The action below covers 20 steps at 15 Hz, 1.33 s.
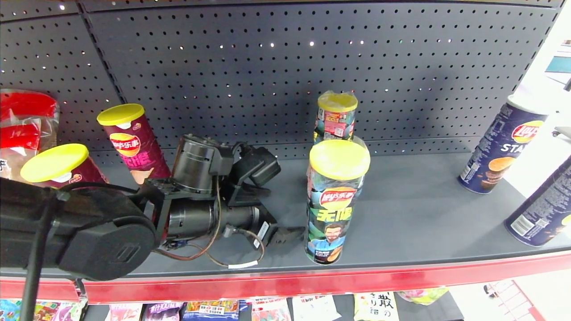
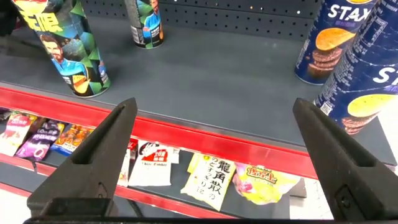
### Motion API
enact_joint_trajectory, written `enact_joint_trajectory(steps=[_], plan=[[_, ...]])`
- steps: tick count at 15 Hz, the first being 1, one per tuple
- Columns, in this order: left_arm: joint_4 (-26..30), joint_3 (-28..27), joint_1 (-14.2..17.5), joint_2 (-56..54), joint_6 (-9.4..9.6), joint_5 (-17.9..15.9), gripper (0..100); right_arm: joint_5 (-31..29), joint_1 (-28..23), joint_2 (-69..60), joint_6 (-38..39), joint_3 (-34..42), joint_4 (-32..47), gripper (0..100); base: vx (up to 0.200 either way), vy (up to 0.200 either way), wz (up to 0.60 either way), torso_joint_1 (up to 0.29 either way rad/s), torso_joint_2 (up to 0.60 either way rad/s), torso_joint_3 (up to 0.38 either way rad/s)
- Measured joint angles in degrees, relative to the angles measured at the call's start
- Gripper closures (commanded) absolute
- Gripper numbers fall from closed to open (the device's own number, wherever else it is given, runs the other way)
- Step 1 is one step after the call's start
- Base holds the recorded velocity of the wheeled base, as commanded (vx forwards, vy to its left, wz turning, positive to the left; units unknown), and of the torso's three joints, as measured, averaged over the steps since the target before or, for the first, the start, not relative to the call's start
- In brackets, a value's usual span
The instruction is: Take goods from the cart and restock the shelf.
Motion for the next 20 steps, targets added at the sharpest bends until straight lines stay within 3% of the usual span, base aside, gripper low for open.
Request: enact_joint_trajectory(steps=[17, 20], plan=[[0.28, -2.84, -0.59, 1.94, 0.07, -0.06, 0, -0.01, 0.02, 0.27, 0.0, -0.1, -0.02, 0, 0.0, 0.0, 0.0, 0.0, 0.0, 0.0], [0.38, -1.85, -0.55, 1.44, 2.32, -0.46, 0, 0.0, 0.02, 0.24, 0.0, -0.2, -0.02, 0, 0.0, 0.0, 0.0, 0.0, 0.0, 0.0]])
